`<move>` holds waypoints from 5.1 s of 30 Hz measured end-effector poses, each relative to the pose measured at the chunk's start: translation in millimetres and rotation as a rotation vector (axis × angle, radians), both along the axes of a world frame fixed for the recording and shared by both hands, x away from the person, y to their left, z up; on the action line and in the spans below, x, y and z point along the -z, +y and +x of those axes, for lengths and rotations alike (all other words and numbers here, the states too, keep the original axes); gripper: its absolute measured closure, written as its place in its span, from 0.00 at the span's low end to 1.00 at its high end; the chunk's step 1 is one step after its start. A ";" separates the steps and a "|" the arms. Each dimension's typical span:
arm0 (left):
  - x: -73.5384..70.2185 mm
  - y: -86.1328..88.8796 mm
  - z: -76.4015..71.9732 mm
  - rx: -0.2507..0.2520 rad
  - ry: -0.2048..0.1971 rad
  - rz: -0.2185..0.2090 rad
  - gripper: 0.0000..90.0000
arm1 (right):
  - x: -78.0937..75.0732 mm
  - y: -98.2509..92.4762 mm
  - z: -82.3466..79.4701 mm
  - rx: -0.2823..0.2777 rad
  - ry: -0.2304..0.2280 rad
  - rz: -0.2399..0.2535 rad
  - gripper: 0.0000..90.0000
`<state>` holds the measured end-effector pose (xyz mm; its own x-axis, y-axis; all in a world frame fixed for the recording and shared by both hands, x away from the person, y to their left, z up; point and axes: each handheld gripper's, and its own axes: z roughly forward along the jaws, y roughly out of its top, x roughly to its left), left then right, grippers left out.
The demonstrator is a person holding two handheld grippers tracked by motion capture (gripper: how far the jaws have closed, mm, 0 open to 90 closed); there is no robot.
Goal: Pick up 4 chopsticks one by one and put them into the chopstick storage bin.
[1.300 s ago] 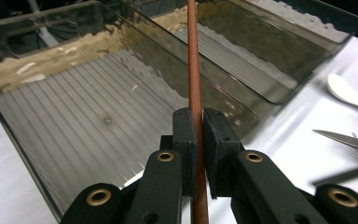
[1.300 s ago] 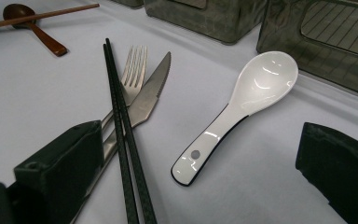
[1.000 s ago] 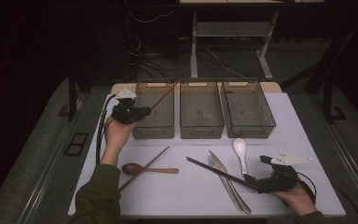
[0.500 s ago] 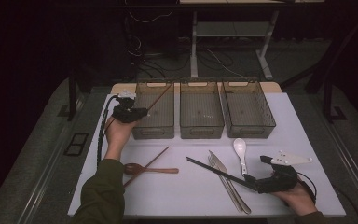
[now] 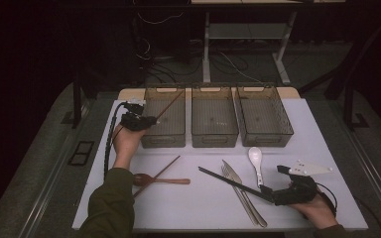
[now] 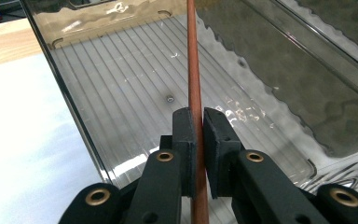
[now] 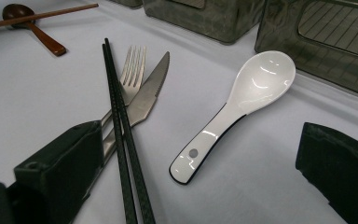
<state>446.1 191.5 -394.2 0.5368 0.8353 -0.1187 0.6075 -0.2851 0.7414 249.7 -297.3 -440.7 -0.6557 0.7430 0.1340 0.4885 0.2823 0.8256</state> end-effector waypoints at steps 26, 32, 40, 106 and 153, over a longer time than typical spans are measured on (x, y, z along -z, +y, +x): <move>-28.3 -3.6 -30.0 0.107 -0.072 -0.039 0.54 | -0.1 -0.3 -0.1 0.003 0.001 0.002 0.01; -33.8 -4.1 -43.4 0.133 -0.093 -0.058 0.48 | 0.1 -0.4 0.3 0.005 0.001 0.002 0.01; -36.0 -5.8 -64.6 0.169 -0.094 -0.059 0.40 | -0.7 0.5 -1.1 0.005 0.004 0.002 0.01; 27.7 25.1 -201.6 0.237 -0.068 -0.049 0.58 | -2.4 -0.9 -2.9 0.004 -0.010 0.001 0.01; 51.2 47.6 -202.8 0.288 0.047 0.027 0.90 | -2.1 -0.7 -2.1 0.004 -0.011 0.000 0.01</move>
<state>243.3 239.1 -445.4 0.7468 0.6524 -0.1292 0.5324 -0.4700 0.7041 247.5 -298.0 -438.6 -0.6542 0.7457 0.1266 0.4802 0.2802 0.8312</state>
